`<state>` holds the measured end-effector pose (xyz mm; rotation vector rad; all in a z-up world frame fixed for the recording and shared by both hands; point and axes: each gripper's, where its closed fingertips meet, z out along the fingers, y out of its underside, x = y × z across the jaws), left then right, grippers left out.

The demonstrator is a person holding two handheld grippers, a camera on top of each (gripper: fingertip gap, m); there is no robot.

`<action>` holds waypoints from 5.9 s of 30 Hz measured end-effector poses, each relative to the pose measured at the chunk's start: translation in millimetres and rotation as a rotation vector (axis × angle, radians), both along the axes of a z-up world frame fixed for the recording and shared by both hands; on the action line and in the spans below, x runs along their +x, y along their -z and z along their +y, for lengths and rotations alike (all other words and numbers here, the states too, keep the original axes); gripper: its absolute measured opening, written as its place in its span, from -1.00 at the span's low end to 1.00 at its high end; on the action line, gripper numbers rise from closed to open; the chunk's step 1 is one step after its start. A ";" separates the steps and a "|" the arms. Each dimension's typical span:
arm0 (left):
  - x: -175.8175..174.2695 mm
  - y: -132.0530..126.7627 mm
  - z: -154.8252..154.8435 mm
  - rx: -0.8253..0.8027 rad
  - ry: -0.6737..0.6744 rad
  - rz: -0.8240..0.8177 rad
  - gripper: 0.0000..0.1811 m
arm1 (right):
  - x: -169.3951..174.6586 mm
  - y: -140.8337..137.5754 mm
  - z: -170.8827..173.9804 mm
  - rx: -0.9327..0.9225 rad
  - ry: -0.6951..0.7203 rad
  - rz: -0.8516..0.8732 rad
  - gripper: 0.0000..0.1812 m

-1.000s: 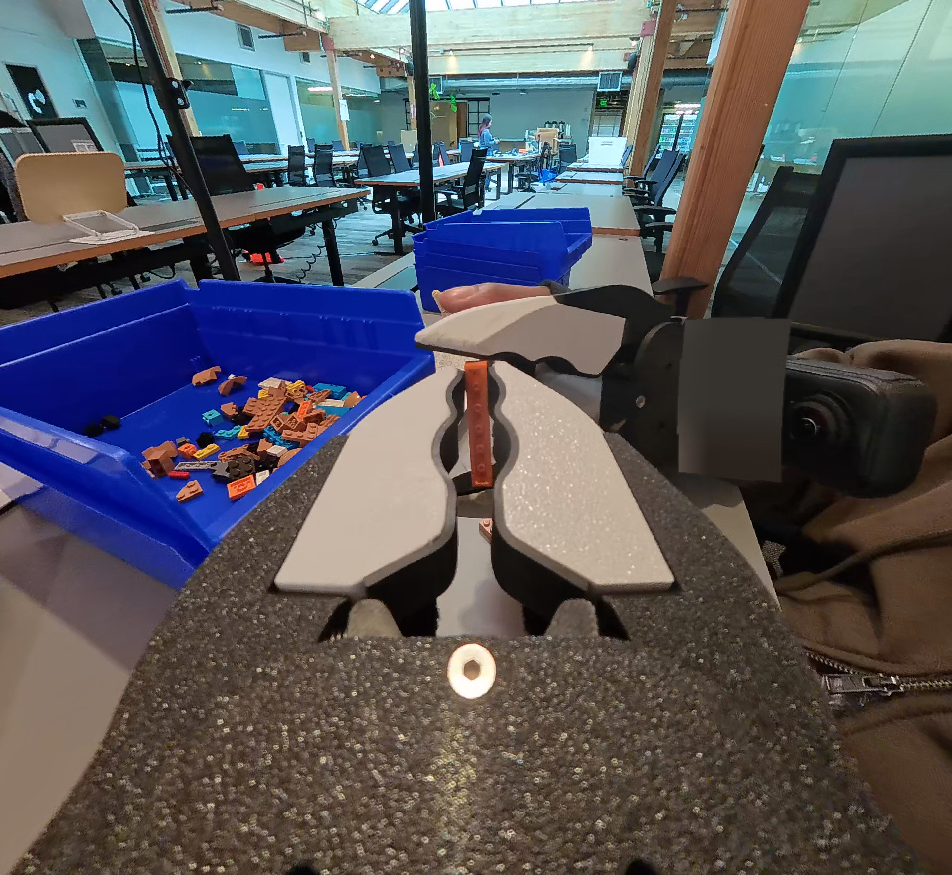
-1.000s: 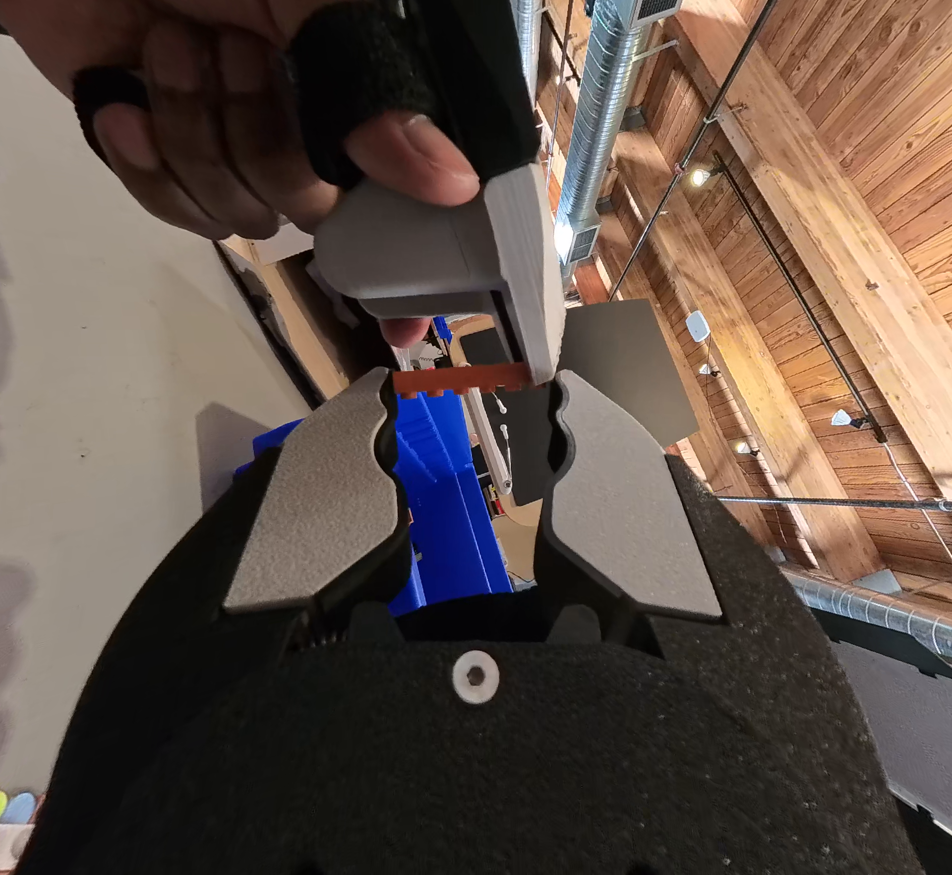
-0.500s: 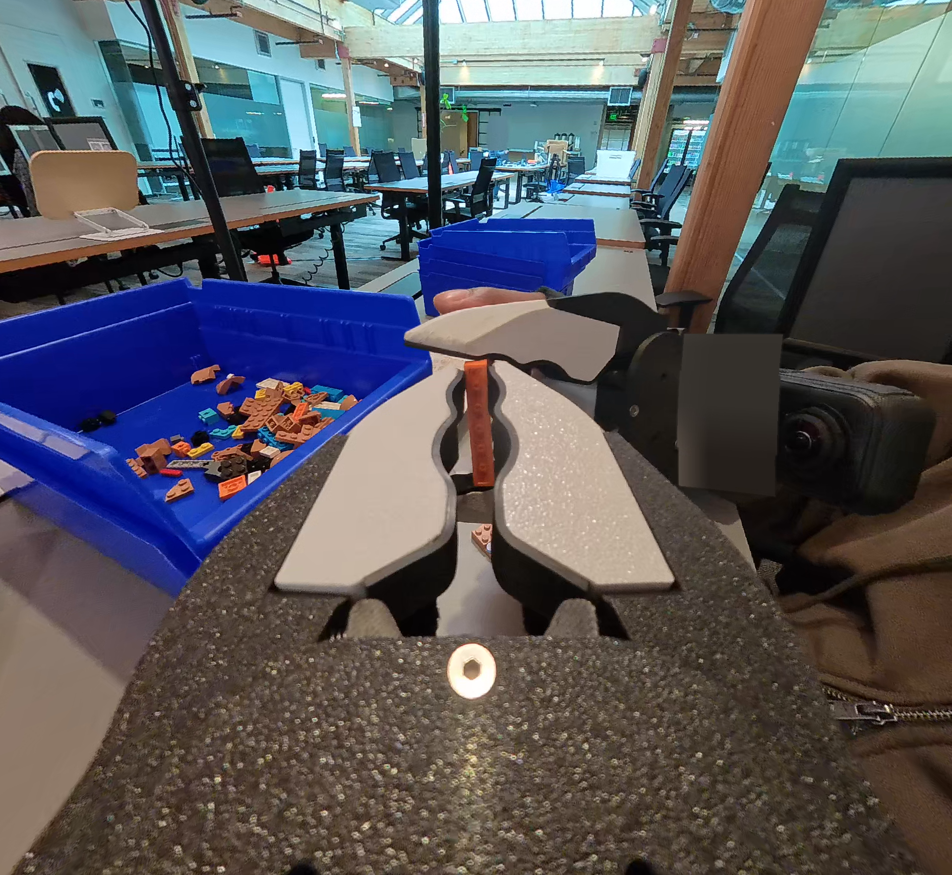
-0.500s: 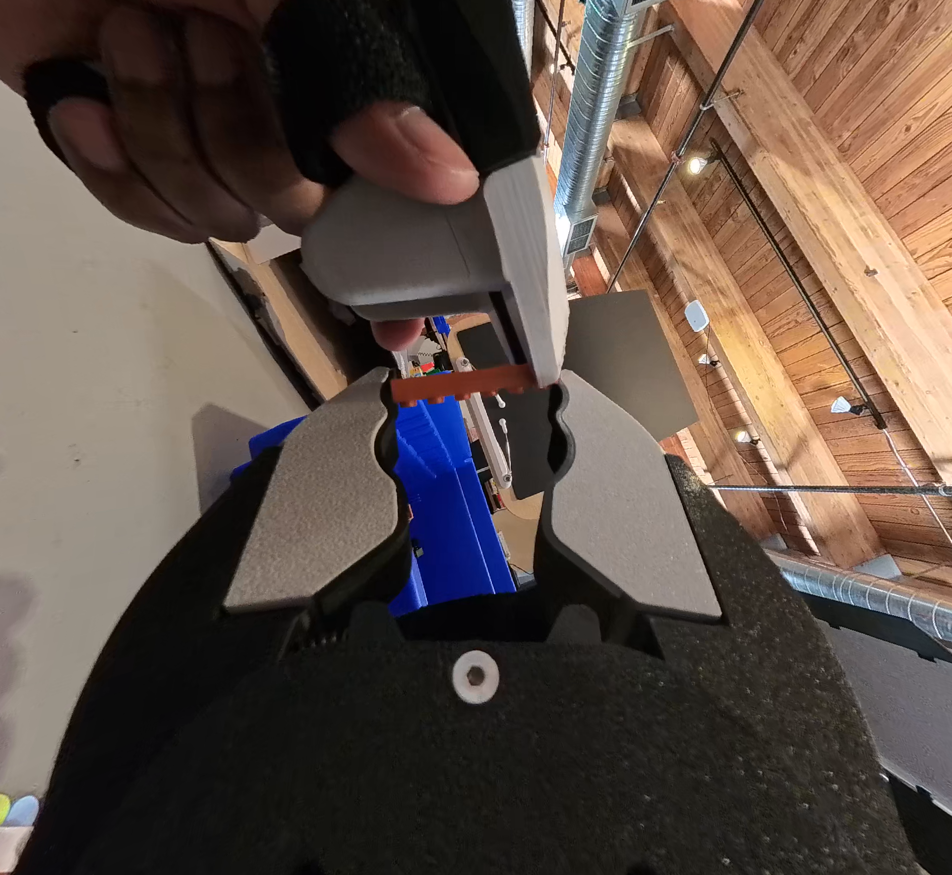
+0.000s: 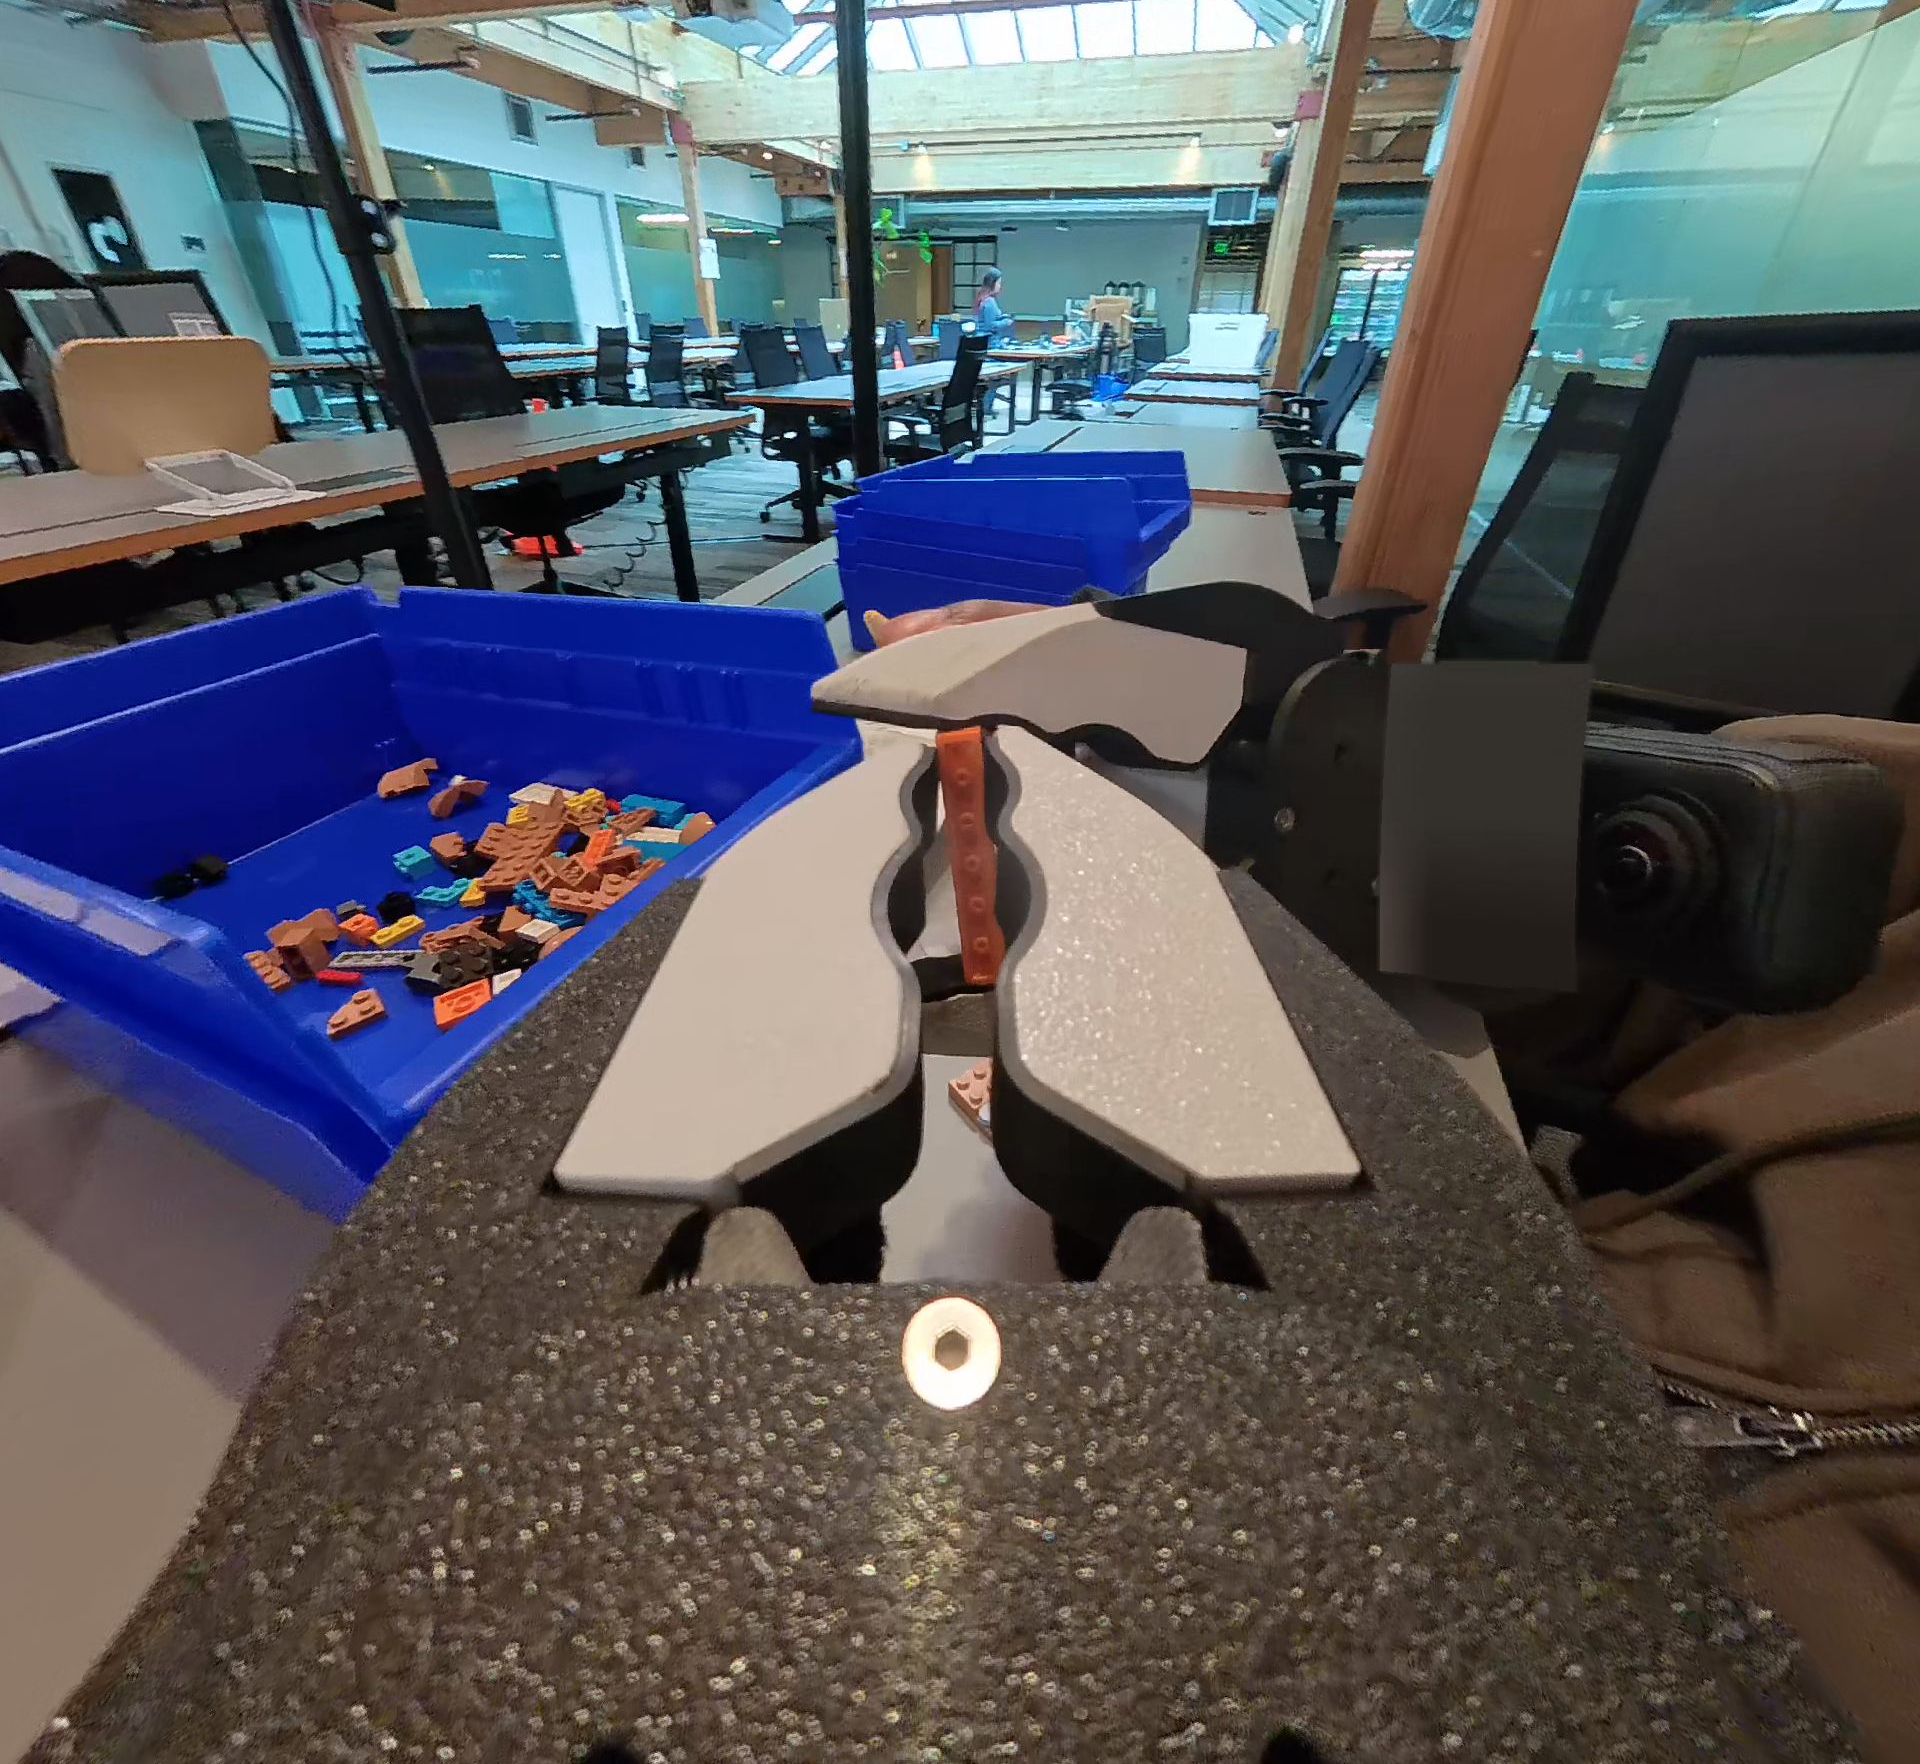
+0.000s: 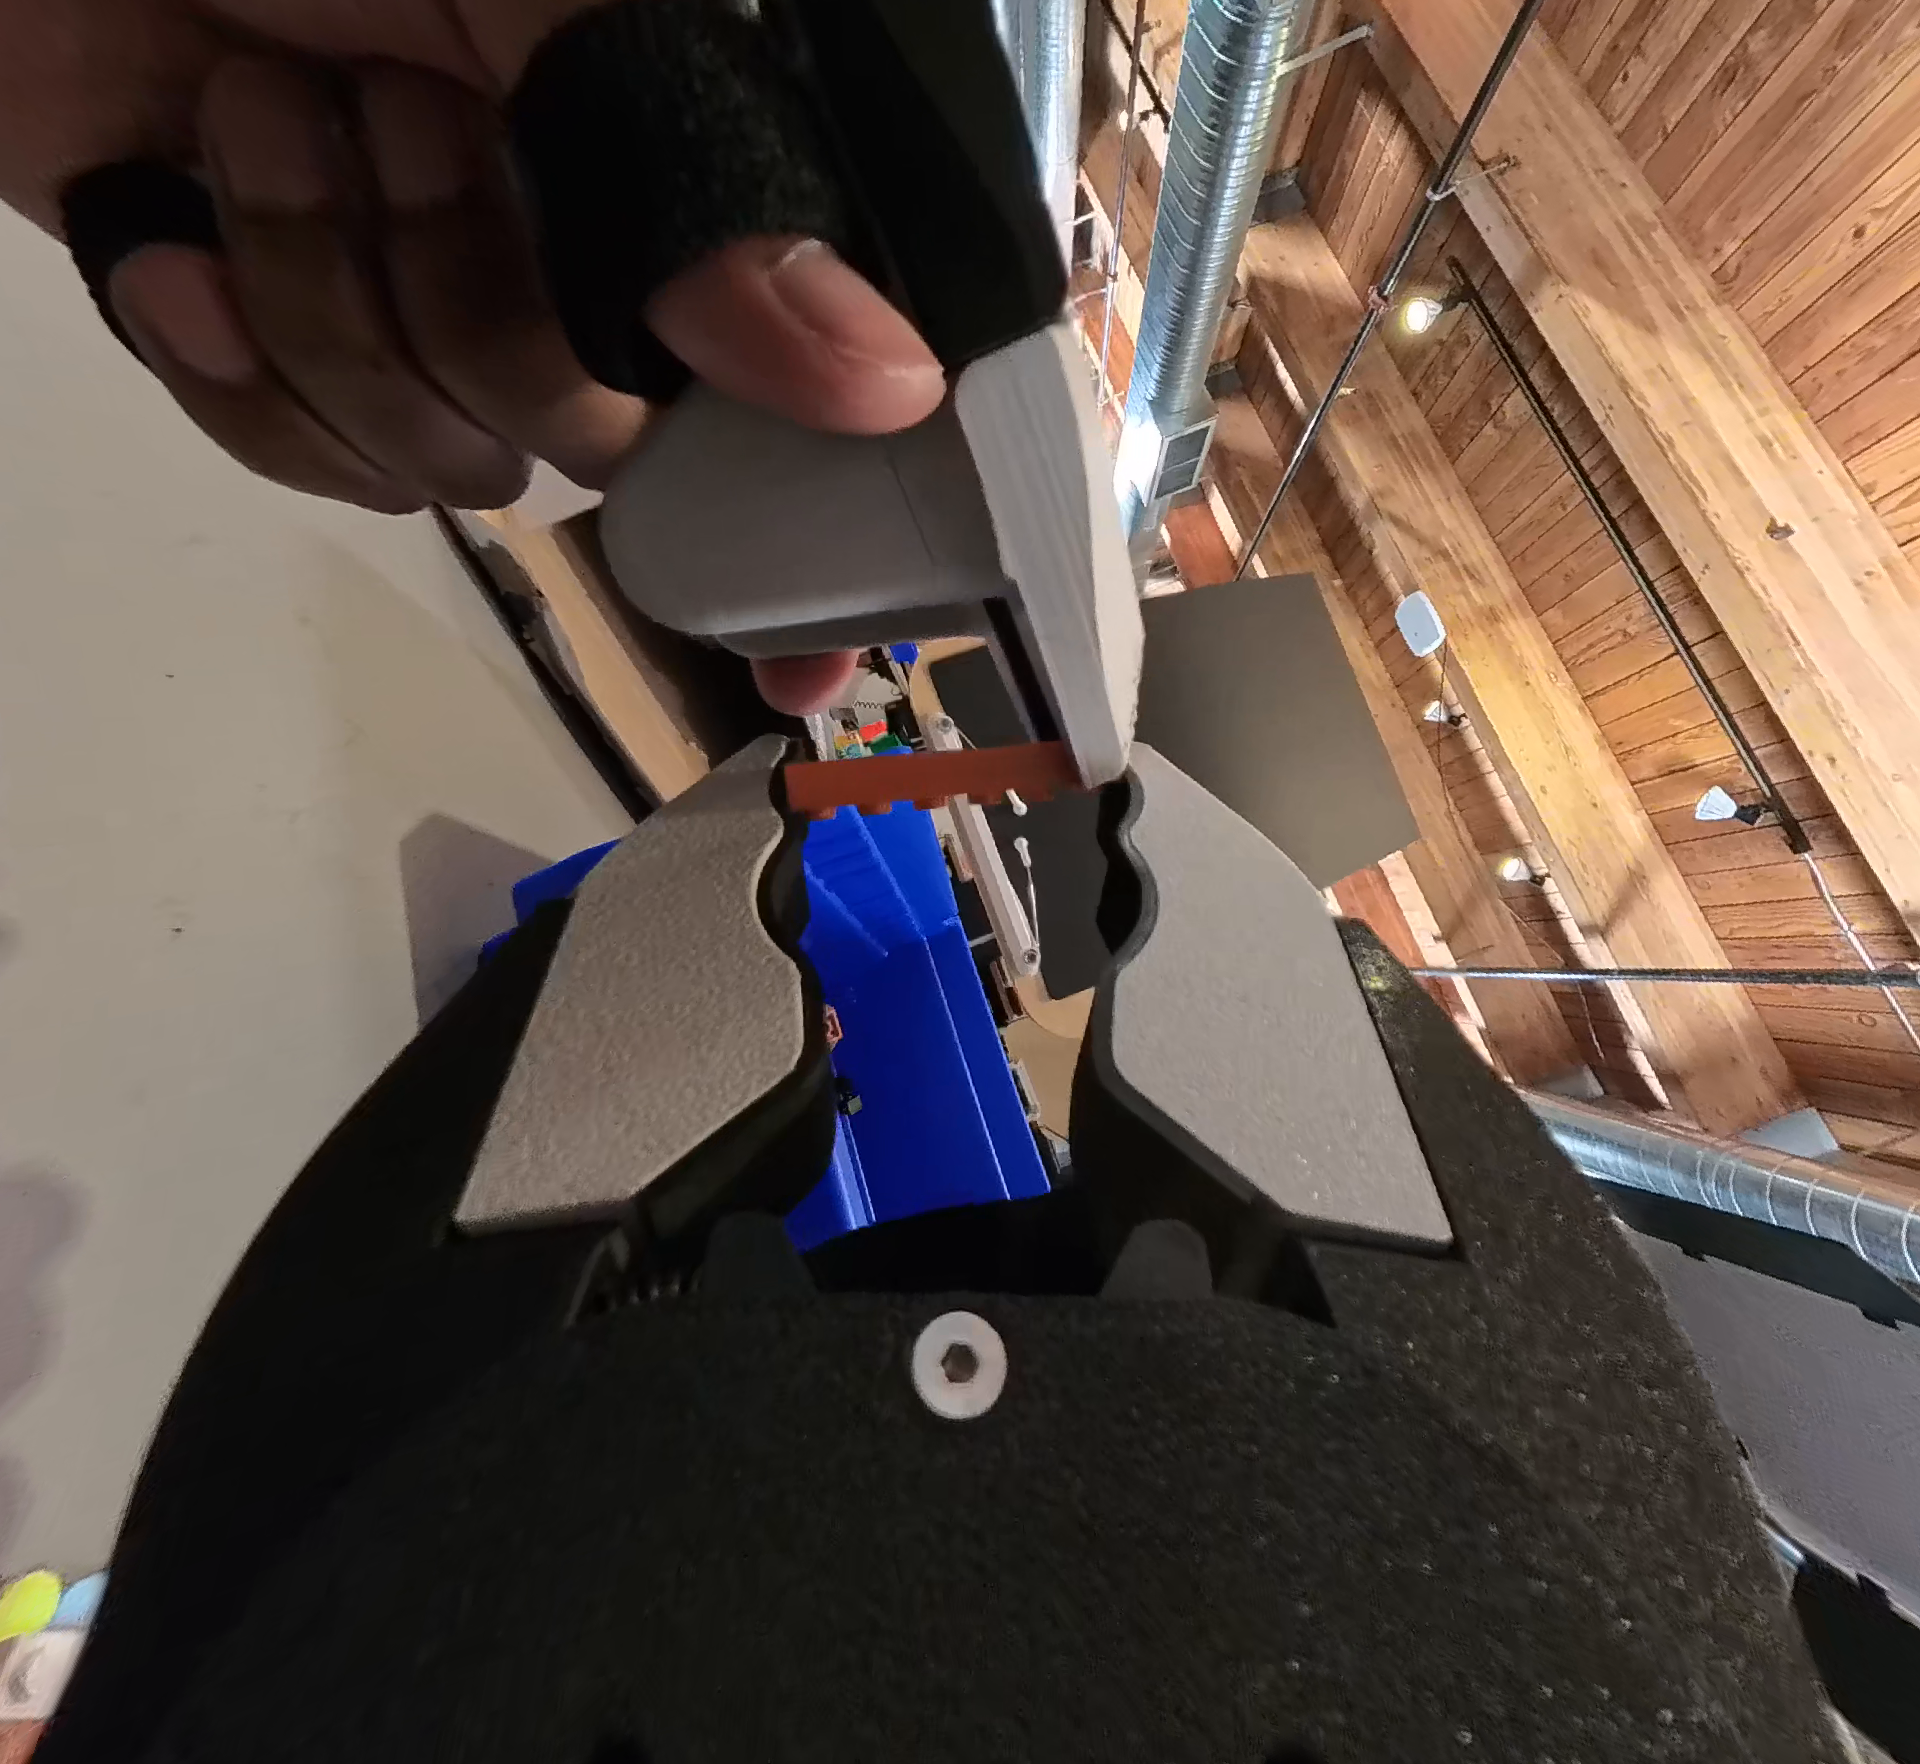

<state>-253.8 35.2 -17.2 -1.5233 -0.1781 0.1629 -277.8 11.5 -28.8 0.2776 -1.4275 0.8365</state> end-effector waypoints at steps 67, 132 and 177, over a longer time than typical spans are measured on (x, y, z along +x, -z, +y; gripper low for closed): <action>-171.8 -32.1 16.4 -0.169 -0.461 -0.004 -0.60 | -6.0 100.0 82.2 0.027 -0.001 -0.818 -0.42; 44.2 120.4 32.2 -0.407 0.445 0.228 -0.32 | 67.2 108.1 52.3 -0.125 -0.353 -1.171 -0.45; 19.2 130.0 21.2 -0.692 0.061 0.617 -0.39 | 51.8 105.6 38.4 0.077 -0.146 -0.630 -0.81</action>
